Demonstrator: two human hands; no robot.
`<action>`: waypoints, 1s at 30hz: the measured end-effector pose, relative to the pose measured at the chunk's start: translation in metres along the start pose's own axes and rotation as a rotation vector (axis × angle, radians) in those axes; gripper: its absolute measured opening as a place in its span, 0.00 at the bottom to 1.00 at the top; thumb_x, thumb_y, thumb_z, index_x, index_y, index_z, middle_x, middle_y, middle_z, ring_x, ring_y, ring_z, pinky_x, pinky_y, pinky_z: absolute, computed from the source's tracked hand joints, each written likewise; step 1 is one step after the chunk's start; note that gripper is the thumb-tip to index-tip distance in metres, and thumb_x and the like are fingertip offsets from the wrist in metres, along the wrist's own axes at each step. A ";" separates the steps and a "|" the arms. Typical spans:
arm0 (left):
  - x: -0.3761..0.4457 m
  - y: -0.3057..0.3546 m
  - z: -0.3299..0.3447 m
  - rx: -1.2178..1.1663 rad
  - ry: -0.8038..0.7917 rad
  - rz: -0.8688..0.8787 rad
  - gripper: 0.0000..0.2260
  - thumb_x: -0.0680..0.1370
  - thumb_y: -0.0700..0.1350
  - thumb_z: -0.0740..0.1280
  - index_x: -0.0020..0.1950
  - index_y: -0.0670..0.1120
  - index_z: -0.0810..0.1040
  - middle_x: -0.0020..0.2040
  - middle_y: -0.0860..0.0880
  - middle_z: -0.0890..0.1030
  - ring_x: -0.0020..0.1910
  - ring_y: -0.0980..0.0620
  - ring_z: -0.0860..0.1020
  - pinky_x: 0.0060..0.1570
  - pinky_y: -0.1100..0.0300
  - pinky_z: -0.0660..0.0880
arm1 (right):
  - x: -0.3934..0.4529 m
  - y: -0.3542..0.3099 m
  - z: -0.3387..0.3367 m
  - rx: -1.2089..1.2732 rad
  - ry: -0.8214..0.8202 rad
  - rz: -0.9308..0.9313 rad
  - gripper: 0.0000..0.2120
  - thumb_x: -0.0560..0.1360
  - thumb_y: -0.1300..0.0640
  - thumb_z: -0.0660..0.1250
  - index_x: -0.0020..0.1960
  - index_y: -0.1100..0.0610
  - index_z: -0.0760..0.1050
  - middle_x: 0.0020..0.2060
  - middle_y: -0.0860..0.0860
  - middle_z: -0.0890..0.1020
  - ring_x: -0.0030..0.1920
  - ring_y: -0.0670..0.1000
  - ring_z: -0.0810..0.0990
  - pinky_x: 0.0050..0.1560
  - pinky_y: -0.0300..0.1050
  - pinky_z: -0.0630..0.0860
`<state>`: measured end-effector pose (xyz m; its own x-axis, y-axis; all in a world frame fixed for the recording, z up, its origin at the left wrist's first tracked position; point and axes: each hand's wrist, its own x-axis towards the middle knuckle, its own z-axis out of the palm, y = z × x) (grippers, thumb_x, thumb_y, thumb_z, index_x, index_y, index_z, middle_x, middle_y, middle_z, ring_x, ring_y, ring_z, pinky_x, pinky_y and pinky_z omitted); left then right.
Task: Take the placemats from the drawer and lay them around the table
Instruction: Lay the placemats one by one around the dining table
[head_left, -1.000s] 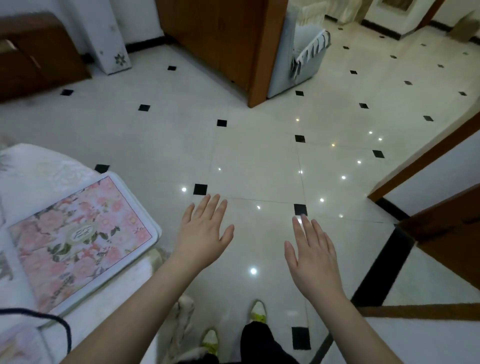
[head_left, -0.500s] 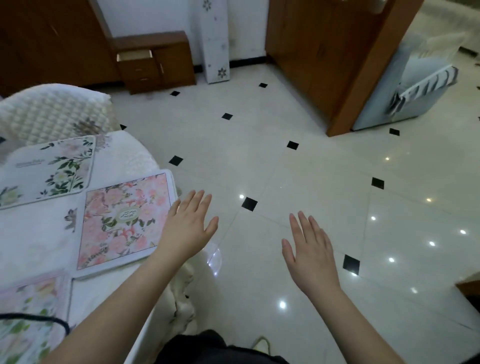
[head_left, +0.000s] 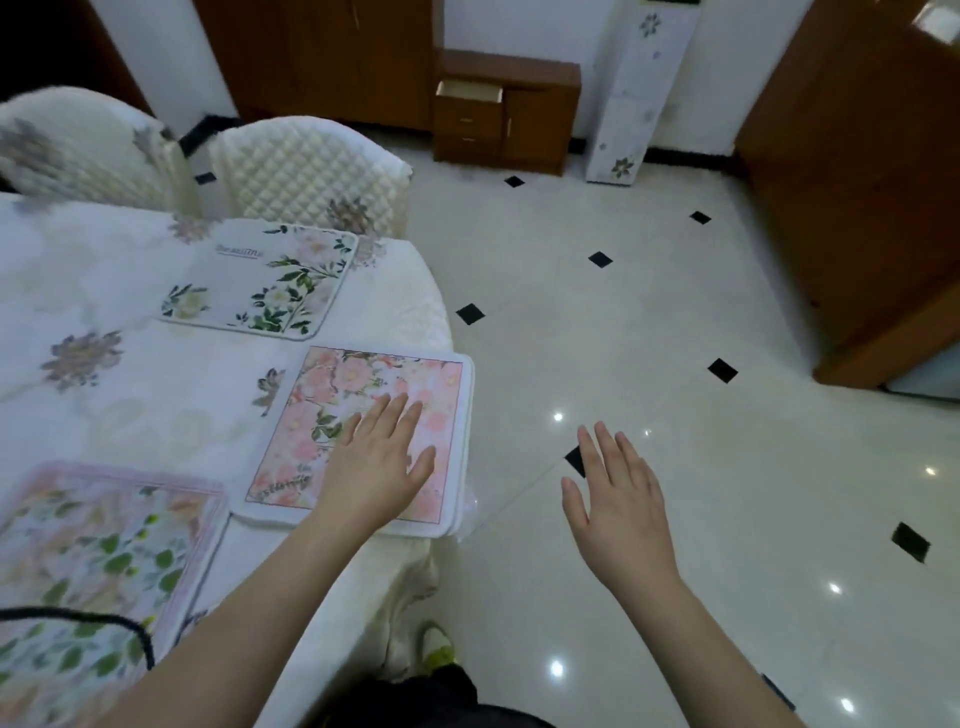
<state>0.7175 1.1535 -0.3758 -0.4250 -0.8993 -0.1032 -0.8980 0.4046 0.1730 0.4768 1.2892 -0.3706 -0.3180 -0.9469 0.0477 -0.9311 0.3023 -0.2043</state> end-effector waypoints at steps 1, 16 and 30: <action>0.005 -0.007 0.000 -0.013 -0.010 -0.022 0.39 0.73 0.64 0.37 0.80 0.48 0.58 0.81 0.49 0.57 0.80 0.49 0.52 0.76 0.47 0.49 | 0.012 -0.007 0.003 -0.005 -0.011 -0.031 0.30 0.79 0.43 0.46 0.77 0.54 0.60 0.76 0.52 0.64 0.76 0.54 0.60 0.73 0.54 0.61; 0.015 -0.101 0.015 -0.145 0.011 -0.412 0.40 0.73 0.65 0.36 0.80 0.50 0.57 0.81 0.50 0.55 0.80 0.51 0.51 0.77 0.49 0.48 | 0.148 -0.102 0.045 -0.026 -0.200 -0.428 0.32 0.79 0.40 0.46 0.77 0.54 0.61 0.76 0.51 0.65 0.76 0.54 0.61 0.73 0.51 0.58; 0.026 -0.081 0.048 -0.192 -0.015 -0.904 0.39 0.74 0.65 0.37 0.81 0.49 0.56 0.81 0.50 0.56 0.80 0.50 0.52 0.76 0.49 0.50 | 0.272 -0.141 0.105 -0.055 -0.495 -0.937 0.32 0.79 0.41 0.45 0.79 0.54 0.54 0.78 0.50 0.59 0.78 0.52 0.56 0.76 0.50 0.52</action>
<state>0.7743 1.1056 -0.4397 0.4256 -0.8569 -0.2908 -0.8554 -0.4858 0.1796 0.5399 0.9773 -0.4317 0.6274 -0.7399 -0.2427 -0.7775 -0.5782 -0.2473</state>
